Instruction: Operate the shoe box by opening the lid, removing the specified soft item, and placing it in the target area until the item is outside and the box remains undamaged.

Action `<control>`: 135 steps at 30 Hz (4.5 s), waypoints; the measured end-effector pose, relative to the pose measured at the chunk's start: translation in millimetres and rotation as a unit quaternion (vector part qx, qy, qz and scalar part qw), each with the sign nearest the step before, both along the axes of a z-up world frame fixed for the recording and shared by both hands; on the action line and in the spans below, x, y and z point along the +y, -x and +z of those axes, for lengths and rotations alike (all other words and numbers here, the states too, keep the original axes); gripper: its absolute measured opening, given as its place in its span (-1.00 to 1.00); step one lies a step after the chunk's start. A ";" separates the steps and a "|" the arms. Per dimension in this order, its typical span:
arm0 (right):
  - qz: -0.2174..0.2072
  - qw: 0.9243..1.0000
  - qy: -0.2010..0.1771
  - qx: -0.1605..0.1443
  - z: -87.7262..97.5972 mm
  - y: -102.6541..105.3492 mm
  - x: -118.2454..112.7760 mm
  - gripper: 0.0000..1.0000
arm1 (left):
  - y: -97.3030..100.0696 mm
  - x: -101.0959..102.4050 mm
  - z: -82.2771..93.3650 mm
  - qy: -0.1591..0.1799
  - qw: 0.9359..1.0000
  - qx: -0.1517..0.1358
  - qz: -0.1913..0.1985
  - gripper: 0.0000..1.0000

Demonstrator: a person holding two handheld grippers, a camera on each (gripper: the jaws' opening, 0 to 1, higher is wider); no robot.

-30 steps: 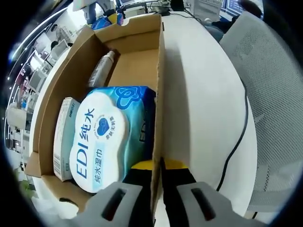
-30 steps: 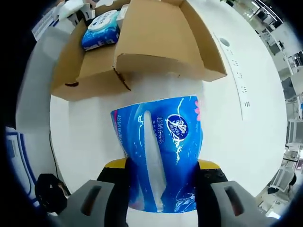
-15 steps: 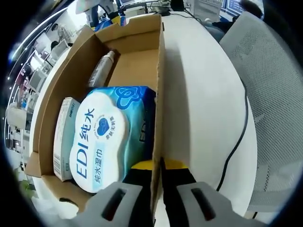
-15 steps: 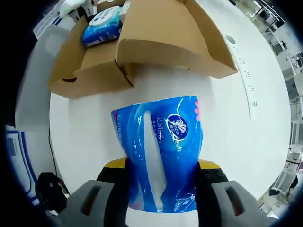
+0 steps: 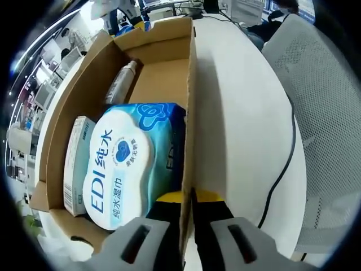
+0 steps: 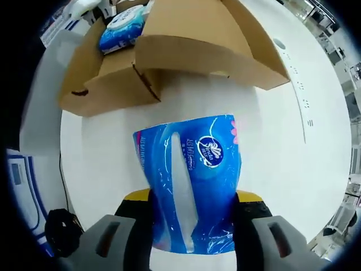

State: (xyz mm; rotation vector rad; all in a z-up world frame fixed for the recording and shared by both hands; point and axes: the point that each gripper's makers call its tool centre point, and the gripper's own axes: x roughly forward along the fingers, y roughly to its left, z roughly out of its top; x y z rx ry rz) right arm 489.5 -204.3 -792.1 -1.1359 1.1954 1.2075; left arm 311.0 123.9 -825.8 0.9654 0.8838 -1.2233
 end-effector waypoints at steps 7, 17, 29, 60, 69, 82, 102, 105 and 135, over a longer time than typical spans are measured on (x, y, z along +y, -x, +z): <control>-0.008 1.000 0.001 0.008 -4.0 1.9 -0.2 0.09 | 0.1 0.0 -0.2 0.000 1.000 0.000 0.000 -0.96; -0.007 1.000 0.005 -0.006 -5.0 2.7 -1.0 0.18 | 0.2 1.1 0.0 0.000 1.000 0.000 0.000 -0.96; -0.013 0.999 -0.014 -0.033 9.0 -0.2 -0.5 0.19 | 0.0 1.5 -0.5 0.001 1.000 0.000 -0.002 -0.96; -0.125 0.971 -0.118 -0.167 107.2 45.4 33.0 -0.01 | -7.8 0.9 5.4 0.000 1.000 0.005 0.002 -0.96; -0.125 0.953 -0.179 -0.210 132.5 53.9 60.4 -0.19 | -7.9 -0.6 6.5 0.000 1.000 0.004 0.001 -0.96; -0.161 0.939 -0.197 -0.230 145.5 85.0 72.3 -0.10 | -7.5 -0.9 6.3 0.000 1.000 0.004 0.001 -0.96; -0.211 0.907 -0.238 -0.278 185.3 108.6 91.9 -0.17 | -10.3 -1.5 8.6 -0.001 1.000 0.000 -0.005 -0.96; -0.219 0.903 -0.233 -0.288 187.4 113.4 92.3 -0.17 | -10.6 -1.5 9.0 0.000 1.000 -0.001 -0.004 -0.96; -0.161 0.910 -0.194 -0.330 156.2 109.0 142.5 0.04 | -10.7 -0.5 8.3 0.001 1.000 -0.002 -0.011 -0.96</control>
